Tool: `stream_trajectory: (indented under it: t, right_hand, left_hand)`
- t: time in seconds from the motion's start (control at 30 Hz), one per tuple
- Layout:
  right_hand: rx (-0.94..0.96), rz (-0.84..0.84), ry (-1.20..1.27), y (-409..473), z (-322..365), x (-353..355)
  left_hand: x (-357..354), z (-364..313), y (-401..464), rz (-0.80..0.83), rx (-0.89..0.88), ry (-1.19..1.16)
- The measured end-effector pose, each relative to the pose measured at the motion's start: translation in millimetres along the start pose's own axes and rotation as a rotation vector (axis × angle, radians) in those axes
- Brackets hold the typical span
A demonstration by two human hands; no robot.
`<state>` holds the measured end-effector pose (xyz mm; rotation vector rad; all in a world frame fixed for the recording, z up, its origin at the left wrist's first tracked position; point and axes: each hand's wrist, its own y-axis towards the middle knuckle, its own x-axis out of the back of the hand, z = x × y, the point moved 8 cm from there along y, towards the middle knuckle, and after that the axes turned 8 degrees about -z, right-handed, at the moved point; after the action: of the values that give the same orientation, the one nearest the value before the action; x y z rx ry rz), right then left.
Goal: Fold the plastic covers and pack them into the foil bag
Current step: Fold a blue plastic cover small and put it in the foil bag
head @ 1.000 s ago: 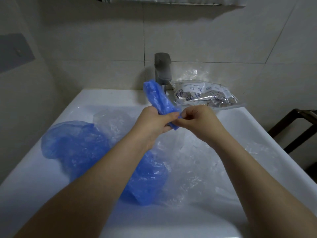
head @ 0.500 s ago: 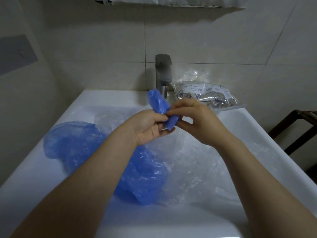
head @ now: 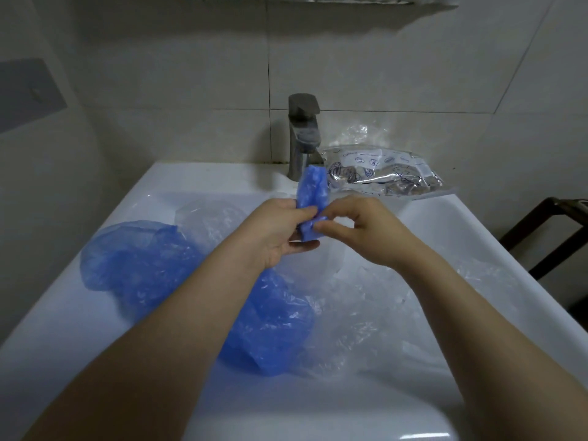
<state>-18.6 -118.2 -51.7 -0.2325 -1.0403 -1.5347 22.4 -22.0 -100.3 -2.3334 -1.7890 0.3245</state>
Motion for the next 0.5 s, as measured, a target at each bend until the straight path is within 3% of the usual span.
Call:
stream_trajectory:
  t: [0.23,0.5]
  right_hand:
    - [-0.249,-0.249,0.142,1,-23,14]
    - [-0.046,-0.313,0.023,1,1,20]
  left_hand:
    - [-9,-6,-7,0.089,-0.004,-0.137]
    - [-10,-11,-8,0.065,-0.093,-0.064]
